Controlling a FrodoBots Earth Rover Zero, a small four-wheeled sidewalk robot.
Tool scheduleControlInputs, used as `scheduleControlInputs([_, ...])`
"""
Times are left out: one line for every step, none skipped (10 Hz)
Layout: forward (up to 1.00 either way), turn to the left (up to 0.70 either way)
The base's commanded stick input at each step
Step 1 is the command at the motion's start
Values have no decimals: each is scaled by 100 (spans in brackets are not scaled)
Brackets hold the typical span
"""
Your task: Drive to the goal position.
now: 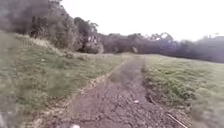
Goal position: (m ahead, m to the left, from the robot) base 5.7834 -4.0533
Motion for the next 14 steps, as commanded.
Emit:
scheduleControlInputs([70, -33])
scheduleControlInputs([70, -33])
scheduleControlInputs([70, -15])
scheduleControlInputs([70, 0])
scheduleControlInputs([70, 0])
scheduleControlInputs([70, 0])
scheduleControlInputs([70, 0])
scheduleControlInputs([70, 0])
scheduleControlInputs([70, 0])
scheduleControlInputs([70, 6])
scheduleControlInputs([70, 22])
scheduleControlInputs([70, 32])
scheduleControlInputs([70, 8])
scheduleControlInputs([70, 3])
